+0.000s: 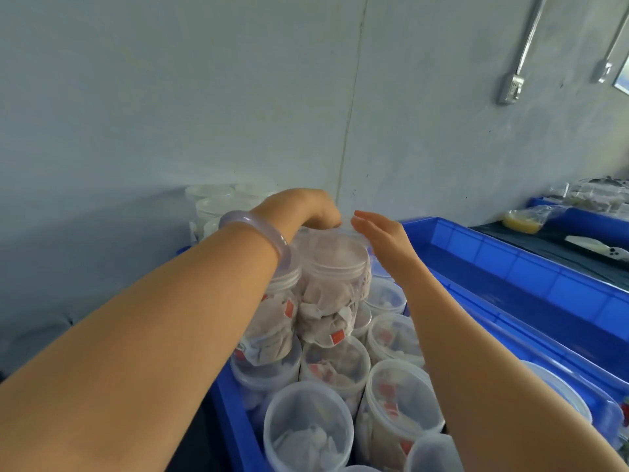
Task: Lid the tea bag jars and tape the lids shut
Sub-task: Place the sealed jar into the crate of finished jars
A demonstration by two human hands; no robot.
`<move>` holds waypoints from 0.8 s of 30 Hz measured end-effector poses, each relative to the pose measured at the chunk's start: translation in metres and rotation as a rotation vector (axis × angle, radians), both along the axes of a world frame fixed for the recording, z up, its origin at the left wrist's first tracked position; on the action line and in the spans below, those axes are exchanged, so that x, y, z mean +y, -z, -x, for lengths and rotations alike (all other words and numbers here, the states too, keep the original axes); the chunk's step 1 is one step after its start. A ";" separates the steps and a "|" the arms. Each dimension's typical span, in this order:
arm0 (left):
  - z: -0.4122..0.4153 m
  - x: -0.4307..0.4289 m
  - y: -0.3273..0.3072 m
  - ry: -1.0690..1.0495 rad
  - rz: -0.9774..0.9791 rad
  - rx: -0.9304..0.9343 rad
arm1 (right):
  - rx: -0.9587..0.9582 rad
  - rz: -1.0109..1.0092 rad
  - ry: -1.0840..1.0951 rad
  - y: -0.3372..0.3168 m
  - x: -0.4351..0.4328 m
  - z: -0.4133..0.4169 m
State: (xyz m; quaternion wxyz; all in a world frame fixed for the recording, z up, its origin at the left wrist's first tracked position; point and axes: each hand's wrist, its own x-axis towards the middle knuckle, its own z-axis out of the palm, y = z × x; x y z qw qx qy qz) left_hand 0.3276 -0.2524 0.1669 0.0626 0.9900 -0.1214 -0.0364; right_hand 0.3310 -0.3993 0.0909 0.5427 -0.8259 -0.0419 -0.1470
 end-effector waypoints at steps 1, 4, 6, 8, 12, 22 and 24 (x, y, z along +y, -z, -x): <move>0.001 0.003 0.002 -0.002 -0.015 0.017 | 0.004 0.054 0.007 0.001 -0.001 -0.001; 0.003 0.008 0.006 0.011 -0.038 0.046 | -0.016 0.121 0.118 0.000 -0.001 -0.011; 0.002 0.009 0.005 0.026 -0.057 0.059 | -0.011 0.149 0.143 -0.001 0.003 -0.017; -0.003 0.011 -0.001 0.031 -0.057 0.071 | -0.001 0.158 0.136 -0.001 0.008 -0.026; -0.025 0.023 -0.010 0.005 -0.098 0.011 | -0.004 0.128 0.123 -0.009 0.018 -0.047; -0.072 0.048 -0.001 0.019 -0.119 0.058 | -0.041 0.204 0.071 -0.003 -0.008 -0.079; -0.078 0.049 -0.003 0.030 -0.119 0.025 | -0.055 0.142 0.112 -0.005 -0.015 -0.085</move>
